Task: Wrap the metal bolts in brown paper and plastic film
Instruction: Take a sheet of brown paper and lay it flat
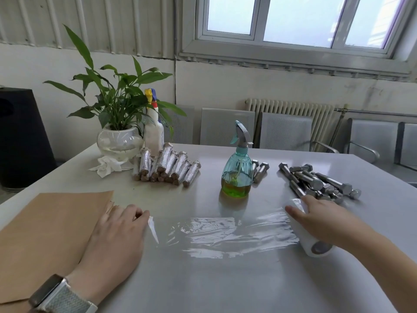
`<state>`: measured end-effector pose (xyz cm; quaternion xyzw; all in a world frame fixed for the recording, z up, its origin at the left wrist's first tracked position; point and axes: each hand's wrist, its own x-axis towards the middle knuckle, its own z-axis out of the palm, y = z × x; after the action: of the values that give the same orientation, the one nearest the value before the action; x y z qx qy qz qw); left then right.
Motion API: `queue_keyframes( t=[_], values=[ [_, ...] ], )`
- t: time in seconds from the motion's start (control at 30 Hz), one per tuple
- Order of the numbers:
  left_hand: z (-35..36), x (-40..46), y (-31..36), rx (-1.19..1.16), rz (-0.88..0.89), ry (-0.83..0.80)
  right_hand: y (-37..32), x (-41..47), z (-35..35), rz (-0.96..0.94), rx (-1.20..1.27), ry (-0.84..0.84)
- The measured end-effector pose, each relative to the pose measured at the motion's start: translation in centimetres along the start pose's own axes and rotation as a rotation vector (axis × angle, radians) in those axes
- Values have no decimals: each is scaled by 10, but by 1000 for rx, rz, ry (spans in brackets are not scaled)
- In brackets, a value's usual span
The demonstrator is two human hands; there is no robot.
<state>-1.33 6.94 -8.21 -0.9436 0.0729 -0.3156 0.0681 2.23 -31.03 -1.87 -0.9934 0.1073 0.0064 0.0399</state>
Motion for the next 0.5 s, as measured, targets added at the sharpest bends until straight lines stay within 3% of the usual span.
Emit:
queue_keyframes(
  t=[0.27,0.5],
  values=[
    [-2,0,0,-63,-21,0,-11,-9,-9,-4,-111,43],
    [-10,4,7,-288,-100,56,-22,-14,-10,-16,-211,97]
  ],
)
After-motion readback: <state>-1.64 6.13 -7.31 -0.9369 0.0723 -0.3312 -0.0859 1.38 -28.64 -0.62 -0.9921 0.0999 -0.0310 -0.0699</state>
